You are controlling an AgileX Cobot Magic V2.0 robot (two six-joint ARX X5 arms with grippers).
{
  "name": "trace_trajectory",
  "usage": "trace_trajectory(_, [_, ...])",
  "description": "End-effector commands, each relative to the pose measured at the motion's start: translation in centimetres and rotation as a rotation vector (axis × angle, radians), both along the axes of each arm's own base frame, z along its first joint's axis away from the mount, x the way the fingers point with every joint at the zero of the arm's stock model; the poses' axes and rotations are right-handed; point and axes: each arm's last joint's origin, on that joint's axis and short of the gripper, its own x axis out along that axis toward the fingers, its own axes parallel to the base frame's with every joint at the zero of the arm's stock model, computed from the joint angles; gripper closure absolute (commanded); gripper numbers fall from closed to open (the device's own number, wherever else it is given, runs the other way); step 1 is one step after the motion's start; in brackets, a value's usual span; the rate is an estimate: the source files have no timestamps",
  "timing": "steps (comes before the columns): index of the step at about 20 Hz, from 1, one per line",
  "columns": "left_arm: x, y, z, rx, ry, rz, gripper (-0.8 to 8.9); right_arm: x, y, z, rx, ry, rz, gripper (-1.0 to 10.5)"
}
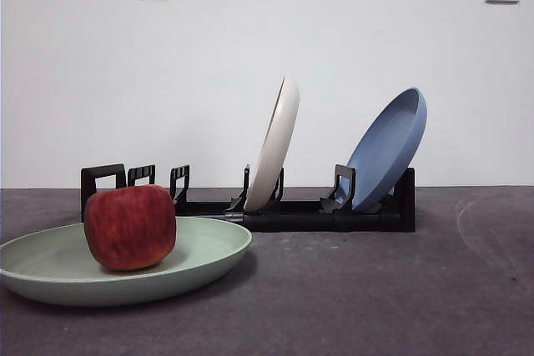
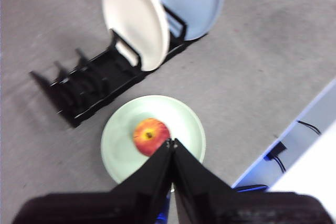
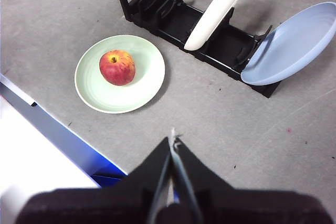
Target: Take the green plate from the plate rack,put the plate on the table,take the apple from the table,put the apple in the plate
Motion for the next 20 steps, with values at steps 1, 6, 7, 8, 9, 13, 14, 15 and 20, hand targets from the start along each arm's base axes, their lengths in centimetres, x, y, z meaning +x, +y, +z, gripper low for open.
trace_trajectory(1, [-0.5, 1.9, 0.6, -0.124, -0.009, 0.121, 8.17, -0.1, 0.0, -0.3, -0.025, 0.017, 0.006, 9.5])
trace_trajectory(6, [-1.5, 4.9, 1.9, -0.424, -0.429, 0.361, 8.17, 0.0, 0.1, -0.3, -0.029, 0.019, 0.005, 9.5])
trace_trajectory(7, [-1.4, 5.1, 1.2, -0.477, -0.531, 0.365, 8.17, 0.0, 0.1, -0.4, -0.029, 0.02, 0.006, 9.5])
trace_trajectory(8, [-1.4, 5.1, -0.3, -0.536, -0.638, 0.328, 8.17, 0.0, 0.1, -0.4, -0.03, 0.02, 0.006, 9.5])
trace_trajectory(9, [-1.4, 5.1, -1.9, -0.573, -0.714, 0.27, 8.17, 0.0, 0.1, -0.4, -0.03, 0.02, 0.006, 9.5])
trace_trajectory(13, [-0.6, 5.3, -10.9, -0.534, -0.977, 0.132, 8.17, 0.0, 0.1, -0.4, -0.03, 0.02, 0.006, 9.5])
trace_trajectory(14, [-0.3, 5.4, -13.5, -0.49, -0.991, 0.148, 8.17, 0.0, 0.1, -0.4, -0.03, 0.02, 0.006, 9.5])
trace_trajectory(15, [0.1, 5.5, -15.6, -0.46, -0.977, 0.165, 8.17, 0.0, 0.1, -0.4, -0.03, 0.02, 0.006, 9.5])
trace_trajectory(20, [1.4, 6.3, -24.1, -0.358, -0.824, 0.342, 8.17, 0.1, 0.1, -0.4, -0.03, 0.021, 0.006, 9.5])
